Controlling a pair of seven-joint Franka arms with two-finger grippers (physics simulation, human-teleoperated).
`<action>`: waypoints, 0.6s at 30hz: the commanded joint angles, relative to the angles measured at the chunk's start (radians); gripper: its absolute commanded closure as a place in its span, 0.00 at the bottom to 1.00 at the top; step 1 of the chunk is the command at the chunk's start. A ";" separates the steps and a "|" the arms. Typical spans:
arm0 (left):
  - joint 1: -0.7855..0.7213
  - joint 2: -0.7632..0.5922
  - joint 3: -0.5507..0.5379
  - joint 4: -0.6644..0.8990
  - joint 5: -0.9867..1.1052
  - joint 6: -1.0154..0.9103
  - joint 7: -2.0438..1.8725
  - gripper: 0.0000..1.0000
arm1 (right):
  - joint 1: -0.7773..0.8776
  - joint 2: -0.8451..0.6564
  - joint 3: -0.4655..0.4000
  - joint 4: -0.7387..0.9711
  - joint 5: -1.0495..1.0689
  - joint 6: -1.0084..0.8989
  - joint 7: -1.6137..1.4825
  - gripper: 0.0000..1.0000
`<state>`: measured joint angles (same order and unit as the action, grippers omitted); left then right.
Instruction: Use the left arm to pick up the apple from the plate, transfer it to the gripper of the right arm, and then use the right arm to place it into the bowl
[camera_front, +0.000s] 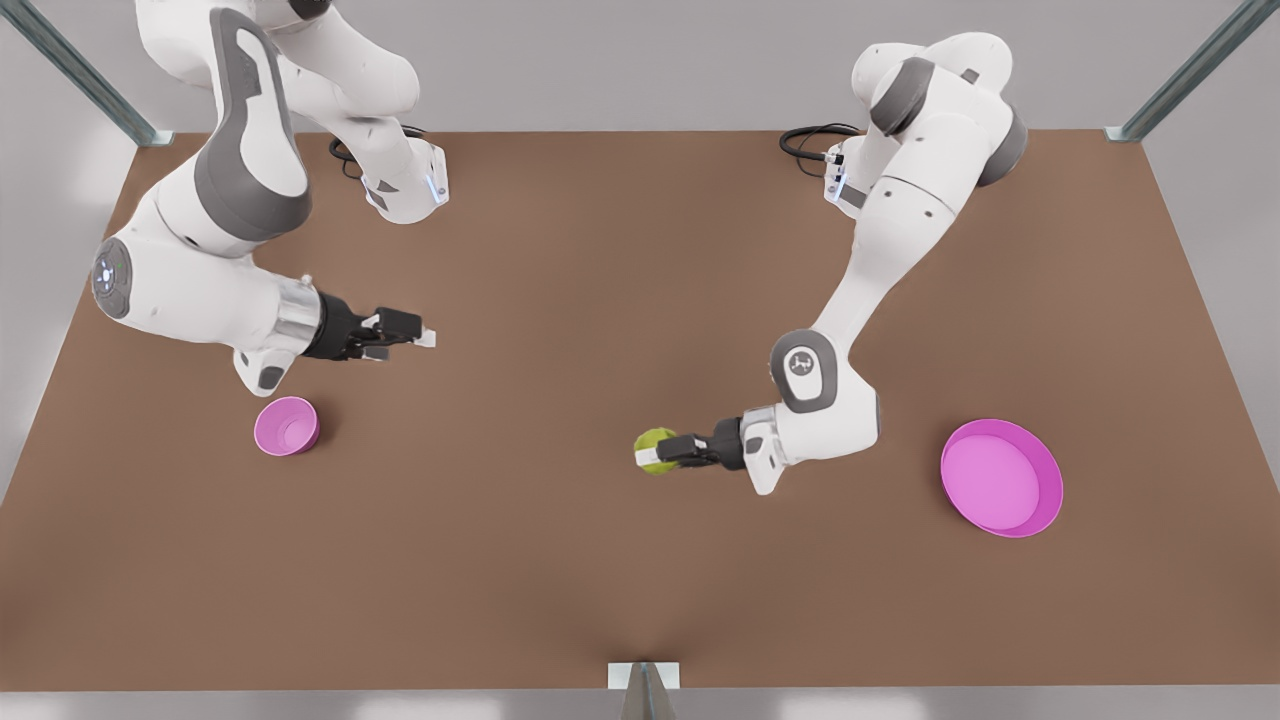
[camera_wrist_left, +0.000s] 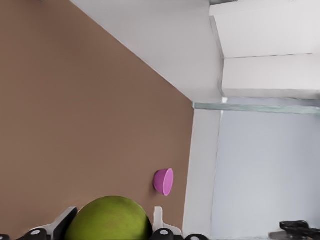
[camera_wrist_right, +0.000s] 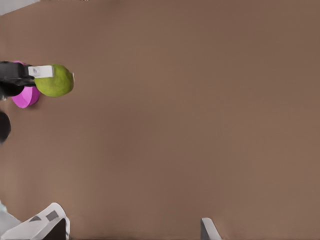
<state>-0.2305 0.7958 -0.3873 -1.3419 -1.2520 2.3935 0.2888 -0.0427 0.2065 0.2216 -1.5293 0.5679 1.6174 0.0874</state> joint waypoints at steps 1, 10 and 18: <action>-0.007 0.042 -0.039 0.044 -0.165 0.052 0.911 0.29 | -0.008 0.042 0.001 -0.003 0.268 0.039 0.000 0.00; -0.112 0.229 -0.153 0.214 -0.317 0.147 1.610 0.29 | -0.014 0.234 0.022 -0.195 0.765 0.263 -0.624 0.00; -0.150 0.237 -0.153 0.213 -0.313 0.150 1.866 0.30 | -0.023 0.329 0.021 -0.166 0.820 0.266 -0.669 0.00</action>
<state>-0.3780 1.0336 -0.5405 -1.1293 -1.5562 2.5359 1.3076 -0.0660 0.5355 0.2419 -1.6903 1.3547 1.8595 -0.2467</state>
